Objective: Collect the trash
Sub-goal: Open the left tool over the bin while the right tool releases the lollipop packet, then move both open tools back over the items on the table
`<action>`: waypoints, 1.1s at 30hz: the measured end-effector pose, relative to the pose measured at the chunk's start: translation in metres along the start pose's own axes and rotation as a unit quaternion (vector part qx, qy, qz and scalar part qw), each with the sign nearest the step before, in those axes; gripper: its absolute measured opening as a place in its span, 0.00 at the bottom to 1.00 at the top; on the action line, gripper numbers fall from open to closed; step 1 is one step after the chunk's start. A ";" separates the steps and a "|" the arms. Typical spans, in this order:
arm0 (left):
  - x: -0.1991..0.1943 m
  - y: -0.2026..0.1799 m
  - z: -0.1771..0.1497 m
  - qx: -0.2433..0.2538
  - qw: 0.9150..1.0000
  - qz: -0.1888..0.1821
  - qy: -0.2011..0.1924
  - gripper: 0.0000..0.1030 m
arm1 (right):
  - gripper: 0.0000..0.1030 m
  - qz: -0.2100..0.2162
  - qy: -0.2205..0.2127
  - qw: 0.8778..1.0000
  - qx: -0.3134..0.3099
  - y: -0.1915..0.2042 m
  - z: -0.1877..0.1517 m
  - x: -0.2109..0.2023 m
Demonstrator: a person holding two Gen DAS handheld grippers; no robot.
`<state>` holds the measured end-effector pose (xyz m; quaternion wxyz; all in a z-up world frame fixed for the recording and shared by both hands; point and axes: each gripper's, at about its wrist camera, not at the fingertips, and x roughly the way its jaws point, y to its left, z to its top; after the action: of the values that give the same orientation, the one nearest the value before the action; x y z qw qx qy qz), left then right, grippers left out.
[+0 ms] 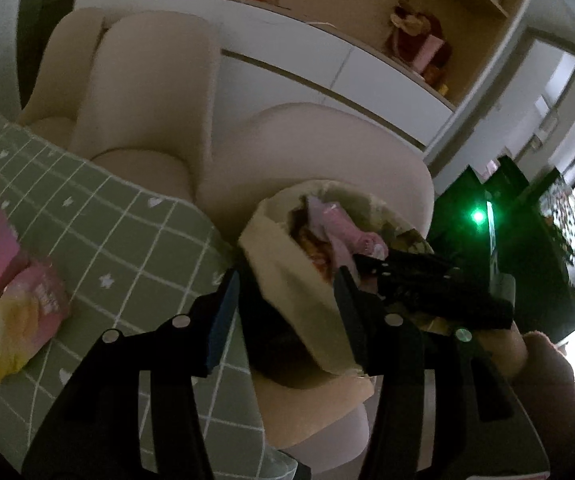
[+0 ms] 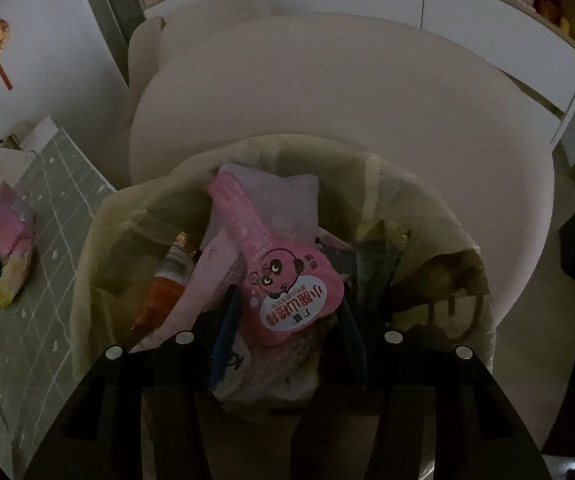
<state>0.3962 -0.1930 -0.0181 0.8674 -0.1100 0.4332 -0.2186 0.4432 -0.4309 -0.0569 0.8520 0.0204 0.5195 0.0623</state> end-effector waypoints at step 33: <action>-0.125 0.076 -0.115 -0.059 0.986 0.152 -0.041 0.46 | 0.65 0.101 -0.126 0.987 -0.019 0.082 -0.081 -0.128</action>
<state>0.2592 -0.0669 -0.0279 0.8996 -0.1025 0.4212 -0.0541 0.3063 -0.3682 0.0266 0.9004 0.0640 0.4017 0.1545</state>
